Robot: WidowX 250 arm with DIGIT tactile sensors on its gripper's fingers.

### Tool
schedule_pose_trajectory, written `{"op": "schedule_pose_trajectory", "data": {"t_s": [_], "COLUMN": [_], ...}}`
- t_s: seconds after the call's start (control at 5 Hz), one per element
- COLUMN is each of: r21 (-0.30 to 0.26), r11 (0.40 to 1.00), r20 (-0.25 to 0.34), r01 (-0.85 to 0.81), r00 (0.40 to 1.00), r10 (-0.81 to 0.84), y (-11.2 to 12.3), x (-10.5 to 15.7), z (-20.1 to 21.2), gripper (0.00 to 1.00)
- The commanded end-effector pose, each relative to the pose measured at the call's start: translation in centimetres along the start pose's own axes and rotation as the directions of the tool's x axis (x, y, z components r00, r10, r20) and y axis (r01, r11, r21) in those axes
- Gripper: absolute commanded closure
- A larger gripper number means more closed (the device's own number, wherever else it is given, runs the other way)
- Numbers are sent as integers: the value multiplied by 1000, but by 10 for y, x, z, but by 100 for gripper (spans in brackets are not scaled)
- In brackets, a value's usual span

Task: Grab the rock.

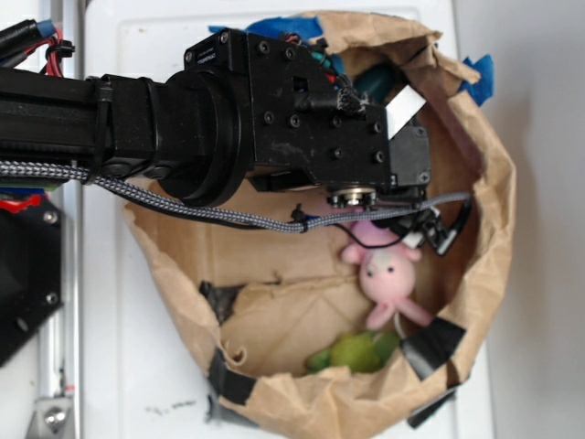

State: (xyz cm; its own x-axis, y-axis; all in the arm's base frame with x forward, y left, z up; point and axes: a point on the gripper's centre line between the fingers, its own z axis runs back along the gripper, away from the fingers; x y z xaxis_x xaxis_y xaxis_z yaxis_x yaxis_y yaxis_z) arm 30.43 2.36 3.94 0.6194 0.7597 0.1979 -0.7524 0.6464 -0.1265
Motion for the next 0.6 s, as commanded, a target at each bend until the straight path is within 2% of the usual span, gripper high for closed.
{"op": "schedule_pose_trajectory", "data": {"t_s": [0.0,0.4], "r21": [-39,-48], "r11": [999,999], "r20": [25,29], "r01": [17,-1], "r00": [1000,1000], "r10": [-16,3], "y": [0,3], "x": [0,2], "z": [11,16], "gripper": [0,0]}}
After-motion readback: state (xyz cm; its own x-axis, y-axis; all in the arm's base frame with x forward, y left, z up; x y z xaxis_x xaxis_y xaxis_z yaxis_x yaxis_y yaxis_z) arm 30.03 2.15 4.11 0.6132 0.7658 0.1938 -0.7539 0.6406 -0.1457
